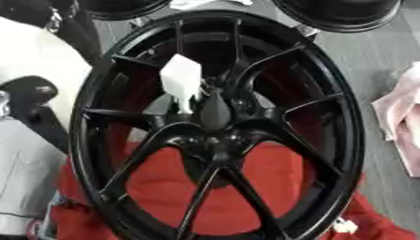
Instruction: Pull the pin out of the wheel hub.
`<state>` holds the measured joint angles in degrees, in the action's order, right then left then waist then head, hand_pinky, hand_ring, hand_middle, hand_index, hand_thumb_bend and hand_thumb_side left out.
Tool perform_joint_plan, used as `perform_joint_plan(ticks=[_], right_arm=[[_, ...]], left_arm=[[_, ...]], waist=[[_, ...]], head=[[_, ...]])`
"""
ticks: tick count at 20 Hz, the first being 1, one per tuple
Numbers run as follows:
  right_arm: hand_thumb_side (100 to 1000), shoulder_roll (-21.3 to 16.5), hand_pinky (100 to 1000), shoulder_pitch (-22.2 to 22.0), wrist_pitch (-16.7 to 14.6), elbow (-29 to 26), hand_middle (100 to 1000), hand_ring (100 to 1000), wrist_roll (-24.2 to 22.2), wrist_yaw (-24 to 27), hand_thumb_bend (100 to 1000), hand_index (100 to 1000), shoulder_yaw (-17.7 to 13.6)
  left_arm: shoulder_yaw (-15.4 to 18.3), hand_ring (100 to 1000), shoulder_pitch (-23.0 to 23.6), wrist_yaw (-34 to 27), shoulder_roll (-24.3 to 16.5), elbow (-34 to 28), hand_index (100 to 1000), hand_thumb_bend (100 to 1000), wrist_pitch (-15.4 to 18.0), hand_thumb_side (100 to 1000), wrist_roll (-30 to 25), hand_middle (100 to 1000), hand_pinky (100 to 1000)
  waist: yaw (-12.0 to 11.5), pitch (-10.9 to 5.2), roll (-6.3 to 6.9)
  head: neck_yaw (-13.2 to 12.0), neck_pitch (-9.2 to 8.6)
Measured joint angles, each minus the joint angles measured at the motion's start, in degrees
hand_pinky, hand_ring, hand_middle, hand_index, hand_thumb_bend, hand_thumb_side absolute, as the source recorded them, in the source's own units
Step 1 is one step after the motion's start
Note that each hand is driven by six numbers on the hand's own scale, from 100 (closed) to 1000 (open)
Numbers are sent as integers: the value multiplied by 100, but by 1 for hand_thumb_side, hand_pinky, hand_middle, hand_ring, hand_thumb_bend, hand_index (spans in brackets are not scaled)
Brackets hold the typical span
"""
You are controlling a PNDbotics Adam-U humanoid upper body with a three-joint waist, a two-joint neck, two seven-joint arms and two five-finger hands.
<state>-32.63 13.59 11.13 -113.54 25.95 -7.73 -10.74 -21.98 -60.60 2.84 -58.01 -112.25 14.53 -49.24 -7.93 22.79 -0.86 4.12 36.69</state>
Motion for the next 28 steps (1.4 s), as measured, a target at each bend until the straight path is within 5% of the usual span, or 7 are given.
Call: perform_joint_plan(ticks=[6, 14, 23, 25, 28], right_arm=[[478, 0, 753, 0, -2, 0, 803, 709, -25, 31, 100, 886, 19], [482, 1, 752, 6, -6, 0, 801, 706, -30, 53, 100, 887, 23], [487, 4, 751, 107, -38, 0, 798, 703, -56, 71, 100, 887, 54], [488, 8, 751, 112, -44, 0, 796, 701, -61, 84, 100, 887, 55], [491, 14, 750, 142, -53, 0, 792, 696, -60, 92, 100, 887, 57]], left_arm=[[-79, 775, -261, 19, 265, 383, 853, 100, -122, 798, -115, 726, 809], [-310, 822, -587, 129, 668, 768, 882, 100, -694, 728, -264, 767, 849], [-550, 859, -758, 453, 1049, 1130, 909, 327, -775, 704, -275, 792, 885], [-570, 869, -791, 568, 1118, 1241, 916, 351, -752, 664, -275, 800, 895], [-572, 881, -808, 750, 1192, 1406, 926, 208, -729, 472, -276, 805, 899]], waist=[[-18, 19, -3], [48, 30, 11], [189, 96, 95], [210, 123, 110], [231, 159, 115]], head=[[-11, 5], [-25, 27], [-89, 25], [-123, 22], [-176, 19]])
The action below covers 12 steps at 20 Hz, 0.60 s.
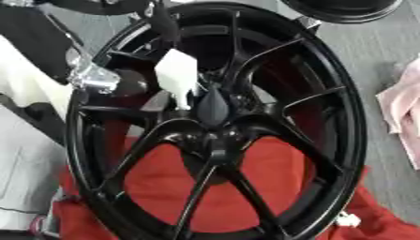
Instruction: Pull the pin out of the wheel hub.
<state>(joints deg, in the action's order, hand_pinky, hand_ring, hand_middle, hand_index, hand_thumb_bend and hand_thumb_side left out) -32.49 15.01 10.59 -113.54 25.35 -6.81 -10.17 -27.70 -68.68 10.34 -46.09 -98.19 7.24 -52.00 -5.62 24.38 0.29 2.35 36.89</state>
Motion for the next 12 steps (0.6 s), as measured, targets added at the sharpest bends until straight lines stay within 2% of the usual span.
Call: perform_joint_plan(ticks=[2, 5, 8, 12], right_arm=[[492, 3, 750, 8, -13, 0, 791, 694, 6, 13, 100, 887, 0], [493, 22, 749, 11, -23, 0, 789, 692, 14, 26, 100, 887, 0], [485, 47, 749, 13, -26, 0, 787, 690, 16, 38, 100, 886, 5], [496, 56, 748, 16, -29, 0, 785, 688, 19, 46, 100, 887, 19]], left_arm=[[0, 883, -1, 76, 28, 102, 931, 158, -9, 388, 0, 807, 895], [2, 889, -19, 171, 83, 212, 941, 140, -82, 333, 0, 818, 896], [9, 890, -50, 239, 140, 282, 948, 128, -181, 354, 1, 822, 896], [3, 897, -61, 259, 182, 347, 959, 175, -254, 464, -2, 829, 902]], waist=[[10, 22, 4], [29, 56, 14], [39, 77, 19], [58, 127, 19]], head=[[-30, -9], [-78, -27], [-108, -30], [-127, -59]])
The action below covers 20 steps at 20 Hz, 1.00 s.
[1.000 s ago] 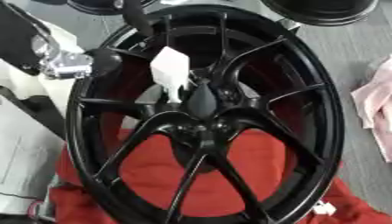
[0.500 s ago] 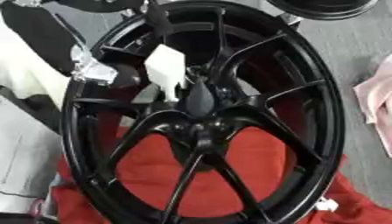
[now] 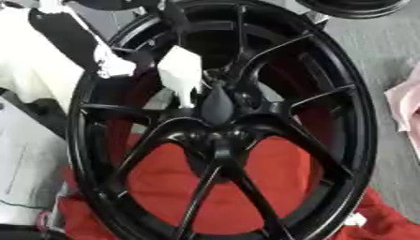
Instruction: Pull the pin out of the wheel hub.
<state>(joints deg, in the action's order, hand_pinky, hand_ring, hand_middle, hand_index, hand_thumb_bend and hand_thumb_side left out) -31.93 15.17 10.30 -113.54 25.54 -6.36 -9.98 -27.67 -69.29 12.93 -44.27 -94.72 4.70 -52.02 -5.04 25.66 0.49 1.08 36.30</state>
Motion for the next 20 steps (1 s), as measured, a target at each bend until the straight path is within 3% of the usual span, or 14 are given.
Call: perform_joint_plan(ticks=[6, 11, 20], right_arm=[[499, 42, 747, 24, -19, 0, 781, 683, 18, 40, 100, 887, 10], [502, 46, 747, 42, -22, 0, 780, 683, 18, 63, 100, 887, 13], [508, 95, 745, 42, -22, 0, 775, 679, 21, 128, 100, 883, 45]], left_arm=[[-95, 905, -2, 42, 38, 81, 965, 230, 42, 538, 0, 835, 909], [-110, 903, -3, 73, 40, 148, 951, 233, 155, 535, 2, 831, 904], [-215, 895, -9, 39, 41, 140, 918, 231, 514, 506, 5, 832, 893]], waist=[[41, 57, 9], [45, 71, 12], [41, 87, 43]], head=[[29, -110], [68, -211], [105, -236]])
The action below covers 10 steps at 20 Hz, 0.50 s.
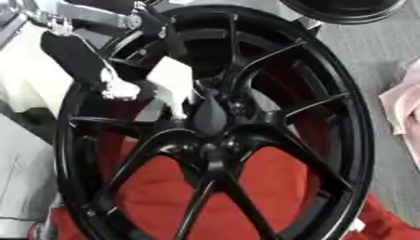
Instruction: Pull the pin out of the wheel hub.
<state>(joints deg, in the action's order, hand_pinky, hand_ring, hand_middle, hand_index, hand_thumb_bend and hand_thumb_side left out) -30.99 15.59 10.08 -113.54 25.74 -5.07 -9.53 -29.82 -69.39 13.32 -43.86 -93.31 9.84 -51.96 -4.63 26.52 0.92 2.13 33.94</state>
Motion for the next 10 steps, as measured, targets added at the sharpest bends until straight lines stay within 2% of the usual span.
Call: perform_joint_plan(ticks=[2, 5, 10], right_arm=[[509, 2, 744, 0, -1, 0, 774, 679, 1, 21, 100, 882, 2], [512, 6, 744, 1, -1, 0, 773, 678, 4, 33, 100, 882, 3], [515, 39, 743, 3, 8, 0, 772, 676, 30, 74, 100, 882, 6]], left_arm=[[-17, 892, -11, -13, 0, 0, 916, 226, 82, 515, 14, 830, 890], [-41, 877, -17, -12, 1, 0, 904, 180, 168, 463, 44, 797, 885], [-101, 856, -19, -2, 21, 7, 897, 131, 254, 449, 85, 779, 869]], waist=[[0, 4, 2], [0, 15, 2], [2, 34, 3]], head=[[-7, -14], [-17, -35], [-31, -37]])
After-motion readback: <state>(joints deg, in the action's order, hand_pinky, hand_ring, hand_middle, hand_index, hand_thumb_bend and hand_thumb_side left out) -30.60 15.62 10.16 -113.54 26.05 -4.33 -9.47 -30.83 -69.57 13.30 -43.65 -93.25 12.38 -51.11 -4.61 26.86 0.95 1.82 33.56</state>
